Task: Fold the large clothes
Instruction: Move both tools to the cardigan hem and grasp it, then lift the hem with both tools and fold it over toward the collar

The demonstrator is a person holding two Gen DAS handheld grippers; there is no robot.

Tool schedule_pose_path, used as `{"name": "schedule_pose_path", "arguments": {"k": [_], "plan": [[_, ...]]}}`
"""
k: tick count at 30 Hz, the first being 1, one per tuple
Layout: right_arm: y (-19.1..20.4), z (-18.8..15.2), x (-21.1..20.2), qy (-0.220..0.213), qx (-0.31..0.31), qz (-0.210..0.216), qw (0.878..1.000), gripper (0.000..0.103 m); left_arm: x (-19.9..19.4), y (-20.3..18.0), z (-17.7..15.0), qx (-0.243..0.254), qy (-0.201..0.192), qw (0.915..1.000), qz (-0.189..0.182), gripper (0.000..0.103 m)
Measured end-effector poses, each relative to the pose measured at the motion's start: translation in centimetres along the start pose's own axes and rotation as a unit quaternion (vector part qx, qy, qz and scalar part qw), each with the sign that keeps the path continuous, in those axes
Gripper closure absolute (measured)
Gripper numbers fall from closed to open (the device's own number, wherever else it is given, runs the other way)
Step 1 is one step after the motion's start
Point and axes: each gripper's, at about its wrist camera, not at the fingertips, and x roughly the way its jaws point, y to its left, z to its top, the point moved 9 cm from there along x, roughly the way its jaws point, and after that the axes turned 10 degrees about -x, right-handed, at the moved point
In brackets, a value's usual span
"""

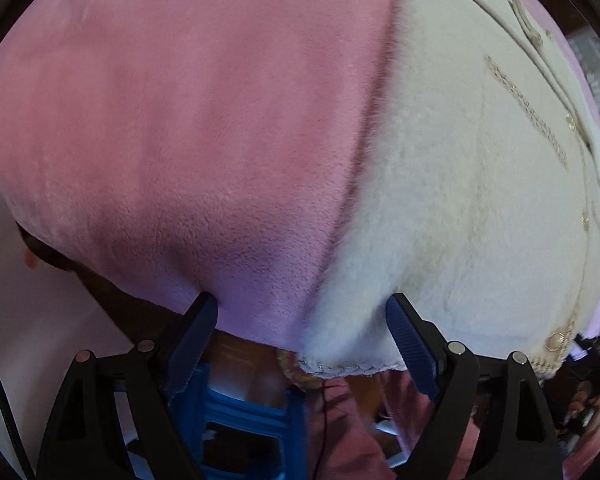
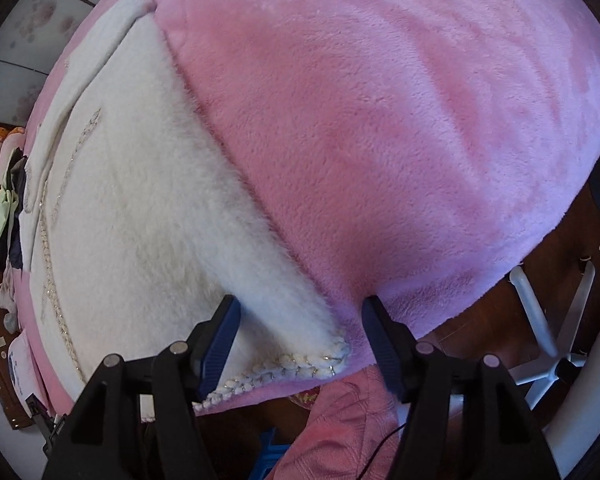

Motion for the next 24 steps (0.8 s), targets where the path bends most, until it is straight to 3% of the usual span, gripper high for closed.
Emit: {"name": "schedule_pose_path", "arguments": {"k": [3,7,9,11,13,14,16,20,24], "plan": [[0.9,0.2,-0.2,0.001,-0.020,0.005,1.000,0.059,0.3,1.1,-0.2,-0.027,0.012,0.9987,-0.042,0.020],[2.1,0.3,-0.8,-0.001,-0.047,0.003,0.999,0.079,-0.3,1.2,-1.6,-0.052,0.023,0.9950,-0.082,0.037],[3.2,0.2,-1.0,-0.001,-0.056,0.018,0.998,0.085,-0.4,1.1,-1.9,-0.060,0.018,0.9949,-0.079,0.043],[4.6,0.2,-1.5,-0.006,-0.060,0.054,0.997,0.087,-0.4,0.7,-2.7,-0.069,0.014,0.9946,-0.077,0.059],[5.7,0.1,-1.9,-0.009,-0.064,0.063,0.996,0.087,-0.8,0.2,-2.9,-0.069,0.006,0.9957,-0.062,0.068],[6.5,0.1,-2.2,-0.011,-0.067,0.067,0.995,0.088,-1.1,0.0,-2.9,-0.064,0.000,0.9967,-0.050,0.079],[7.9,0.2,-2.8,-0.019,-0.073,0.085,0.994,0.088,-2.6,-0.8,-2.6,-0.054,-0.016,0.9978,-0.036,0.086],[11.6,0.7,-4.3,-0.040,-0.064,0.165,0.983,0.091,-4.6,-2.1,-3.2,-0.054,-0.035,0.9976,-0.027,0.089],[15.0,2.2,-5.2,-0.054,-0.046,0.274,0.959,0.092,-7.8,-4.5,-4.0,-0.068,-0.045,0.9953,-0.052,0.091]]}}
